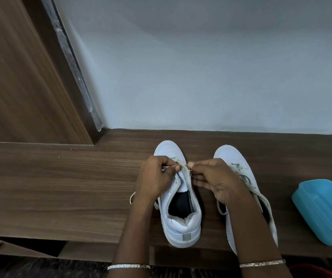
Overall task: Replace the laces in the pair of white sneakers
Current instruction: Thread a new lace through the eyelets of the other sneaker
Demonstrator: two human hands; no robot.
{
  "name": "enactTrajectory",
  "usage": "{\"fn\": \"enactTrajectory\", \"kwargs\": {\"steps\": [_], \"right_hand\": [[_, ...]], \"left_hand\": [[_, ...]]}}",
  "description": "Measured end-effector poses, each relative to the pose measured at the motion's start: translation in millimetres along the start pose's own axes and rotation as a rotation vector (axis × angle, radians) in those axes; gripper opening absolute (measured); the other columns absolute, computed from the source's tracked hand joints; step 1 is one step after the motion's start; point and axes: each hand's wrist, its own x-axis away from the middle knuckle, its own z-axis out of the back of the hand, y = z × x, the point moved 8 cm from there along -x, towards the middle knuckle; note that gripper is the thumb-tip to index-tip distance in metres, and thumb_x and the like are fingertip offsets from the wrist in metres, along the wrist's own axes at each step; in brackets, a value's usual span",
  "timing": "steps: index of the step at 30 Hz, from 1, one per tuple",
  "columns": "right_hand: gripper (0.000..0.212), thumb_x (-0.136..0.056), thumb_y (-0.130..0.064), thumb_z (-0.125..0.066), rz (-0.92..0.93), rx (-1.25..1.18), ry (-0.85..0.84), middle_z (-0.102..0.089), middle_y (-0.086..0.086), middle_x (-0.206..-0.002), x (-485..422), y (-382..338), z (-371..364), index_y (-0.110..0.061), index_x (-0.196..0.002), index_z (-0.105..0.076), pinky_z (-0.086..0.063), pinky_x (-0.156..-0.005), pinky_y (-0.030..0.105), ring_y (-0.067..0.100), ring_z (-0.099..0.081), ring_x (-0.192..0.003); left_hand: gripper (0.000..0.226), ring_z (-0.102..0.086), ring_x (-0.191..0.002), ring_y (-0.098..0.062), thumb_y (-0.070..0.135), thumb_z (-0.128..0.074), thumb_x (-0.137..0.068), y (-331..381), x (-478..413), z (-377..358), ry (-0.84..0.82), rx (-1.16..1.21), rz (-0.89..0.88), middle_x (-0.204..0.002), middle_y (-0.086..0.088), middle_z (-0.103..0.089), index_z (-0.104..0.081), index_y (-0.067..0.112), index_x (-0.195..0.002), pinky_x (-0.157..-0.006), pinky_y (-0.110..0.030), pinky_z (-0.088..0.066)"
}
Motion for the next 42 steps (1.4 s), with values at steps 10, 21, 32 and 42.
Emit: {"fn": "enactTrajectory", "kwargs": {"steps": [10, 21, 32, 42], "right_hand": [[0.01, -0.089, 0.0, -0.068, 0.083, -0.041, 0.088, -0.071, 0.005, -0.068, 3, 0, -7, -0.004, -0.08, -0.072, -0.055, -0.054, 0.017, 0.008, -0.066, -0.058], [0.02, -0.106, -0.012, -0.044, 0.264, -0.643, 0.149, -0.069, 0.015, -0.074, 13, -45, 36, -0.005, -0.09, -0.053, -0.062, -0.077, 0.044, 0.029, -0.075, -0.075], [0.011, -0.099, -0.014, -0.047, 0.307, -0.996, -0.265, -0.04, -0.006, -0.062, 39, -85, 48, -0.012, -0.09, -0.054, -0.028, -0.039, 0.012, 0.004, -0.029, -0.042], [0.019, -0.092, -0.004, -0.062, 0.395, -0.362, 0.051, -0.051, 0.001, -0.065, 35, -74, 72, -0.009, -0.109, -0.066, -0.032, -0.043, 0.017, 0.005, -0.036, -0.047]], "left_hand": [[0.009, -0.069, -0.079, -0.006, 0.037, -0.085, -0.071, 2, 2, 4, -0.078, 0.18, 0.025, -0.079, 0.015, -0.074, -0.077, 0.034, -0.071, -0.078, -0.043, -0.056], [0.015, -0.054, -0.057, -0.01, 0.035, -0.072, -0.087, -7, -1, 36, 0.154, 0.255, 0.079, -0.072, -0.001, -0.065, -0.071, 0.02, -0.085, -0.061, -0.033, -0.047], [0.016, -0.053, -0.071, 0.005, 0.039, -0.073, -0.086, 52, 7, 3, -0.088, -0.011, -0.228, -0.083, 0.01, -0.055, -0.075, 0.043, -0.101, -0.064, -0.014, -0.039], [0.003, -0.053, -0.058, -0.001, 0.034, -0.079, -0.08, 74, 5, 19, 0.048, 0.072, -0.224, -0.08, 0.015, -0.068, -0.076, 0.036, -0.081, -0.059, -0.025, -0.041]]}}
